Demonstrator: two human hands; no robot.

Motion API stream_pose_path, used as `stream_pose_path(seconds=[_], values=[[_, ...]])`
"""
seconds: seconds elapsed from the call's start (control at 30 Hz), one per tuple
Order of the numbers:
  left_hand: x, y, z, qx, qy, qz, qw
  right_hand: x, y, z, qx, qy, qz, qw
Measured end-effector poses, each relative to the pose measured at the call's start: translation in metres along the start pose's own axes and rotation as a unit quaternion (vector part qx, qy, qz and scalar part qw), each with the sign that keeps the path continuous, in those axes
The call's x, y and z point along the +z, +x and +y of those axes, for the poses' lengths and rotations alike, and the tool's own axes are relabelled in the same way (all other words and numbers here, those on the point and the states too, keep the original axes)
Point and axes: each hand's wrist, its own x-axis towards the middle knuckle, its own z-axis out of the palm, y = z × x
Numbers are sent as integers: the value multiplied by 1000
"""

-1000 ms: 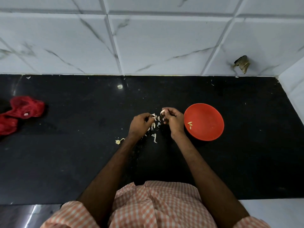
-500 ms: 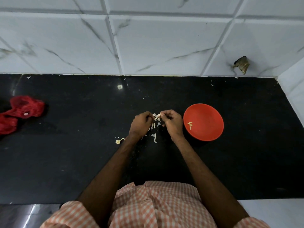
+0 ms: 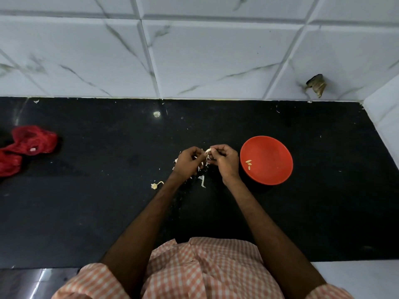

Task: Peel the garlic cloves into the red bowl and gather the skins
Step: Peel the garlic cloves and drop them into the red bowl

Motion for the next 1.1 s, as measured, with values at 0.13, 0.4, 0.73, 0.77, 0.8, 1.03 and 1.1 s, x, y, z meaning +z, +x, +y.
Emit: stream_pose_path(seconds=[0.13,0.4,0.73,0.77,0.8,1.03,1.1], values=[[-2,2,-1,20,14,21,999,-2,0,2,-17,-52,-11,998],[-4,7,1,36,8,28,999,1,-4,-9,31,-41,-47,998],[-4,8,-3,78,108,-5,991,3,2,-18,163,-83,-58,981],[-4,8,0,65,99,2,993,4,1,-17,145,-106,-63,982],[-4,9,2,46,90,6,995,4,0,-18,122,-125,-67,982],[-8,14,4,-14,54,-49,997,-3,-4,-16,-115,-378,-93,914],[-10,12,7,-15,49,-60,997,-7,-5,-17,-207,-480,-113,845]])
